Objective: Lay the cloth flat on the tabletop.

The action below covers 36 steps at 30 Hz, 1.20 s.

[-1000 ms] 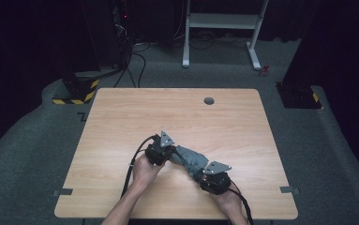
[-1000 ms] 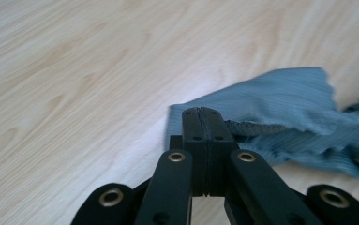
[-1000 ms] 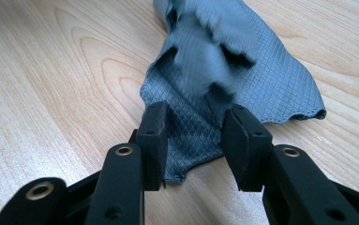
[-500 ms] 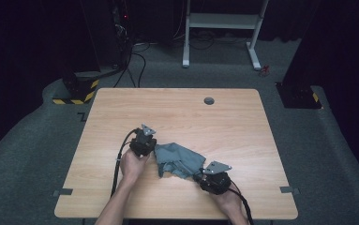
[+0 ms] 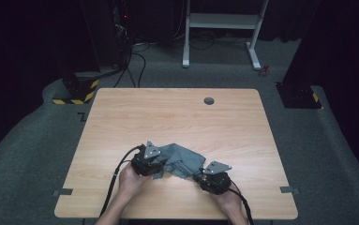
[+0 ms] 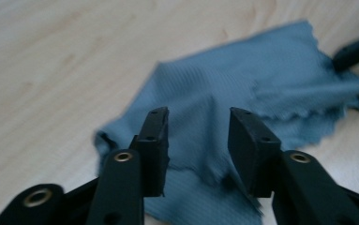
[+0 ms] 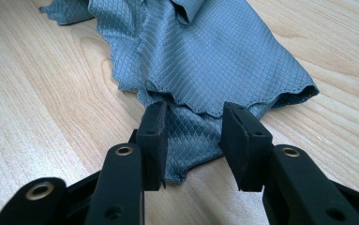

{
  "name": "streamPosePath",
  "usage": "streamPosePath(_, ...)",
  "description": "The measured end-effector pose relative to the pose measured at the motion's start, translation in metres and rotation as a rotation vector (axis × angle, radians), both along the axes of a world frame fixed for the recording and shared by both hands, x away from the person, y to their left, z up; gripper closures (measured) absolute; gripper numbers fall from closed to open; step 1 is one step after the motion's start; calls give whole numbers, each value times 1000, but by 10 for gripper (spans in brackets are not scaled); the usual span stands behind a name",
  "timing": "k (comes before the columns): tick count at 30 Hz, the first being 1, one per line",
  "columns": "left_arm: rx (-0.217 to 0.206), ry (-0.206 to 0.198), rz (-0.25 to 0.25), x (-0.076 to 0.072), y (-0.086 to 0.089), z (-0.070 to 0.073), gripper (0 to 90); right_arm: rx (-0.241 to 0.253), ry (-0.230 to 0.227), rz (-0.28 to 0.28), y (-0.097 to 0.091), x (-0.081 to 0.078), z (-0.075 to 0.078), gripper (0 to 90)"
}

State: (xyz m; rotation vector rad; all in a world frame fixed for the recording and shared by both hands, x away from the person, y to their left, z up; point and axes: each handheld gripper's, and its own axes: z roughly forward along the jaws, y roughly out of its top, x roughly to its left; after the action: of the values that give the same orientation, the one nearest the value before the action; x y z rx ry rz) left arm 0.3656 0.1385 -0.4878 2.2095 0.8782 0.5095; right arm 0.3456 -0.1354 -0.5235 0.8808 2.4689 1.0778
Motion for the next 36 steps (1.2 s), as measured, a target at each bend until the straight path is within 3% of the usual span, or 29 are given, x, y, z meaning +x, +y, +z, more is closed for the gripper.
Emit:
streamPosePath(2,32,-5,2,-4,-4,-7,568,0,0,0,0,0,0,616)
streamPosePath(5,-2,12,10,-4,-4,-10,608,0,0,0,0,0,0,616)
streamPosePath(8,24,8,24,-1,-5,-11,742,0,-1,0,0,0,0,616)
streamPosePath(13,21,1,35,3,-7,-11,891,-1,0,0,0,0,0,616)
streamPosePath(17,20,-1,37,7,-7,-7,900,0,1,0,0,0,0,616)
streamPosePath(21,-15,-15,53,12,-4,2,900,0,1,1,0,0,0,616)
streamPosePath(24,-79,-21,76,21,2,13,900,0,1,0,0,0,0,616)
streamPosePath(27,-84,-33,98,32,2,21,900,1,0,-1,0,0,0,616)
streamPosePath(32,-26,-35,140,57,-2,21,900,1,0,-1,0,0,0,616)
streamPosePath(36,5,-9,177,75,-1,13,900,11,14,-4,-1,1,0,619)
